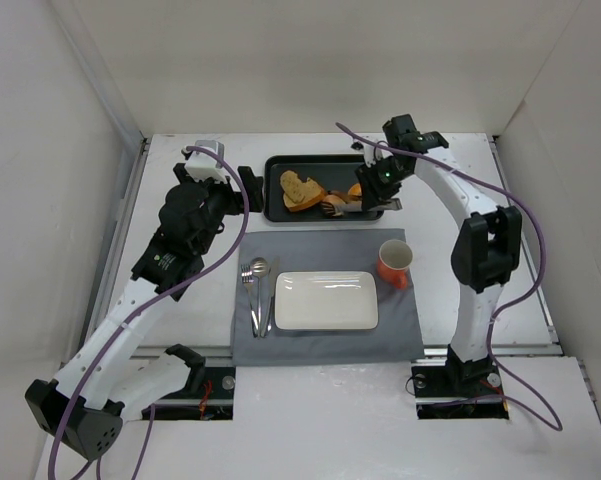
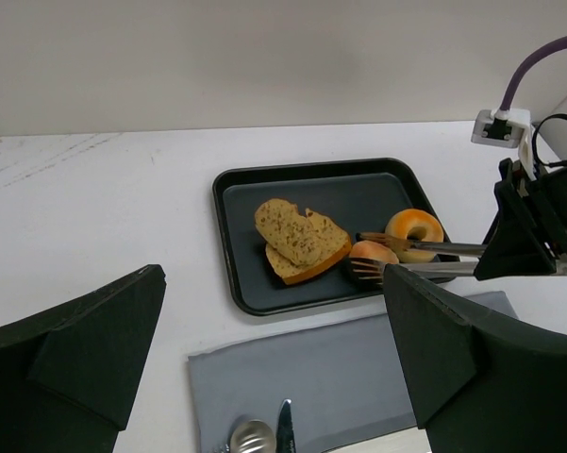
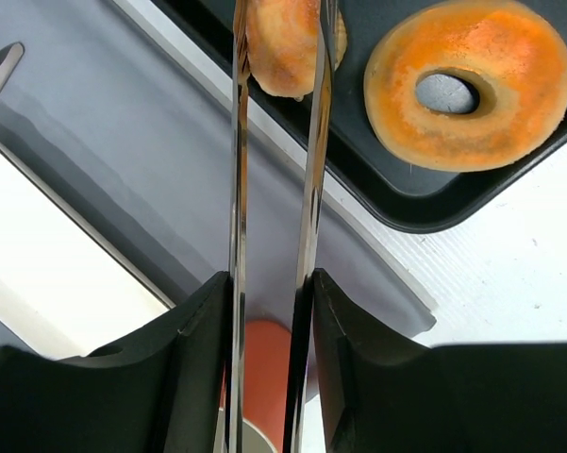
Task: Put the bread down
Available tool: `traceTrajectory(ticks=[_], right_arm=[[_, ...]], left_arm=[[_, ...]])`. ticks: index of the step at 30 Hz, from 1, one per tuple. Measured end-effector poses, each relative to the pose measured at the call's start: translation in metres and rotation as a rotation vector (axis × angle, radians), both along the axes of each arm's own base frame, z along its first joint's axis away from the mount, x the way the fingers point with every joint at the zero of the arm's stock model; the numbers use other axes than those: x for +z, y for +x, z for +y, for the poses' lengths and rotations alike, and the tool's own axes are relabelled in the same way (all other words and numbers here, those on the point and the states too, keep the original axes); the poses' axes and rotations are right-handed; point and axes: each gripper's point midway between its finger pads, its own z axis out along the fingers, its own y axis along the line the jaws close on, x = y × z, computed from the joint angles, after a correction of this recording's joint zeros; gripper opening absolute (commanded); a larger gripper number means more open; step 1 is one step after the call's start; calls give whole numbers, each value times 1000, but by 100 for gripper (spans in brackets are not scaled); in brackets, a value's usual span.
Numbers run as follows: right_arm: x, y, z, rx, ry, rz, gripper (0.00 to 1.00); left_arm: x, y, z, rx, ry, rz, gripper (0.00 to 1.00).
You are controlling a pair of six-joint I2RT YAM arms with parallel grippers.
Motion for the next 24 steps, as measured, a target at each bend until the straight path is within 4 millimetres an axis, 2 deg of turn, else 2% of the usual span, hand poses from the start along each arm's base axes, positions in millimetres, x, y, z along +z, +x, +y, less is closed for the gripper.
traceTrajectory(ticks=[7, 15, 17, 20, 24], right_arm=[[13, 0, -3, -8, -7, -36, 38], [72, -12, -5, -5, 41, -169, 38], [86, -25, -4, 8, 72, -189, 38], [93, -44, -2, 40, 111, -187, 38], [84, -89, 0, 138, 156, -137, 38]], left_arm=[[0, 0, 0, 0, 0, 0, 100], [0, 0, 1, 7, 1, 0, 100], [0, 0, 1, 8, 1, 0, 100], [0, 1, 2, 10, 2, 0, 100], [0, 1, 2, 13, 2, 0, 100]])
